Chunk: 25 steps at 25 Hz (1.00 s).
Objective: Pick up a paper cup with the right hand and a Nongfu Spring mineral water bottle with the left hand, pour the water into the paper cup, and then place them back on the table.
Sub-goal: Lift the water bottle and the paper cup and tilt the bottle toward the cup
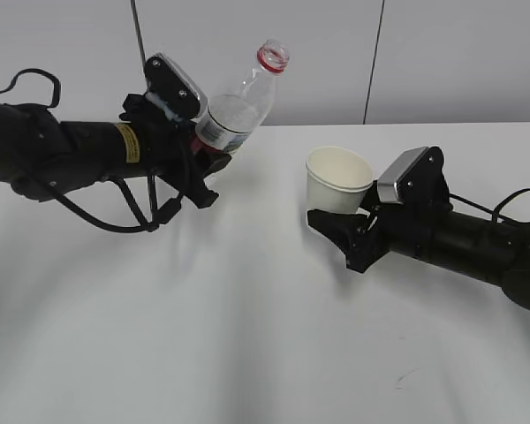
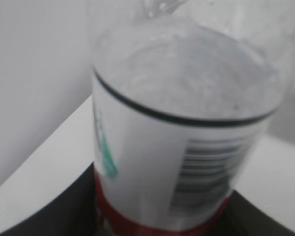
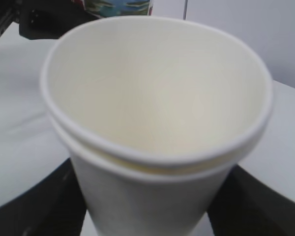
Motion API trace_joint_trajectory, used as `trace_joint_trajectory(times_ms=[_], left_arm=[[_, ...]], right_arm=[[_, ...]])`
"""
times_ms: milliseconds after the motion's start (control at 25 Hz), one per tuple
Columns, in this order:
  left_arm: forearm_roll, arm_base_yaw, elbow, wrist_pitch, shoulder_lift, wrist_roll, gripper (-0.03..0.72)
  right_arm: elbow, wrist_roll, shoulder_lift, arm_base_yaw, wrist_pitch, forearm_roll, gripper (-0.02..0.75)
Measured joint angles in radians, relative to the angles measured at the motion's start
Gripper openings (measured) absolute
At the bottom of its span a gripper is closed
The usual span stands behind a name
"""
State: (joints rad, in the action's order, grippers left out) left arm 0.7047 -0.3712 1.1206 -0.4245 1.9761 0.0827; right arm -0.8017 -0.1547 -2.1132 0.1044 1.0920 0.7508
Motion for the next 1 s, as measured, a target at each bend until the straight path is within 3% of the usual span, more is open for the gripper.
trace_joint_trajectory(times_ms=[640, 1000], left_arm=[[0.31, -0.004, 0.179, 0.222, -0.001, -0.01, 0.33], [0.556, -0.066, 0.239, 0.334, -0.001, -0.01, 0.326]], right_arm=[[-0.035, -0.019, 0.0, 0.0, -0.083, 0.011, 0.463], [-0.04, -0.021, 0.0, 0.0, -0.069, 0.018, 0.456]])
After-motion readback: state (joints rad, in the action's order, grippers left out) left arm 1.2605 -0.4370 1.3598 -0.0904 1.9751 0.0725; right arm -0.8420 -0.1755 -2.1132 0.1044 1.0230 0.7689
